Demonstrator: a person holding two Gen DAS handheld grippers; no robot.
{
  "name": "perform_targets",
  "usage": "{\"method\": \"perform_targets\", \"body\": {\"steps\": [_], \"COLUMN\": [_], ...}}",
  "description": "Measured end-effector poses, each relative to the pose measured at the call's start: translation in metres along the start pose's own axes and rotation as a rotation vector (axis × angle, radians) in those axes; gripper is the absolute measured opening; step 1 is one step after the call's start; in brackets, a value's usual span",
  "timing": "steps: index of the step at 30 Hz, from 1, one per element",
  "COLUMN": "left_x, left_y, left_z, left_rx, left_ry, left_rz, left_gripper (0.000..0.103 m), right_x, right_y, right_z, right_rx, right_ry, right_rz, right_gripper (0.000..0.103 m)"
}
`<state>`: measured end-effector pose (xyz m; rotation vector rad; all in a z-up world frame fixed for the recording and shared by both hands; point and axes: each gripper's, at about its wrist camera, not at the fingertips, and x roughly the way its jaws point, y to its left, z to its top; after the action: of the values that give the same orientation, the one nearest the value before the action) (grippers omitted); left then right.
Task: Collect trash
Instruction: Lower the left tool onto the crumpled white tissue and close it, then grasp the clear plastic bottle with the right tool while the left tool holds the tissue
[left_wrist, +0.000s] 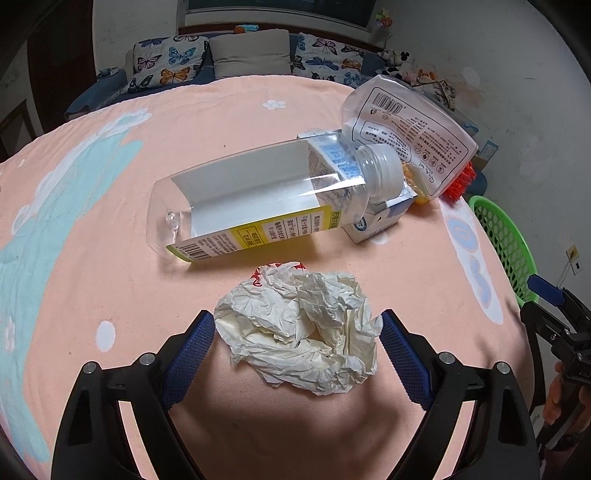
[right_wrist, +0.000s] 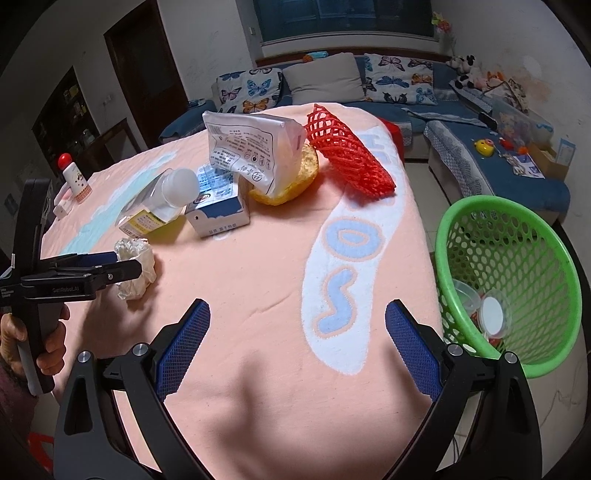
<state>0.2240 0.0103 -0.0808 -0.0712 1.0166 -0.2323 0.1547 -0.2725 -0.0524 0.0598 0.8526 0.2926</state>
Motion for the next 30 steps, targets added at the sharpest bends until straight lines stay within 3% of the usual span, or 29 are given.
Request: {"method": "perform_targets", "body": {"steps": [4,5,18,30], "left_x": [-0.005,-0.005,-0.017,-0.039], "left_y": [-0.003,-0.003,0.002,0.012], "left_z": [-0.003,-0.003,-0.011,-0.016], "left_rx": [0.019,0.018,0.012,0.012], "left_ry": [-0.029,-0.033,-0.086,-0.142], "left_rz": [0.025,0.019,0.005,0.012], "left_gripper": [0.077,0.066,0.040,0.029], "right_x": [0.001,0.002,0.006,0.016], "right_y": [0.002,0.003,0.021,0.045], "right_z": [0.000,0.000,0.006,0.021], "right_rx": [-0.006,-0.007,-0.039,-0.068], "right_ry": [0.004,0.005,0.005,-0.003], "right_rz": [-0.001,0.000,0.020,0.063], "right_gripper": [0.095,0.095,0.095,0.095]}}
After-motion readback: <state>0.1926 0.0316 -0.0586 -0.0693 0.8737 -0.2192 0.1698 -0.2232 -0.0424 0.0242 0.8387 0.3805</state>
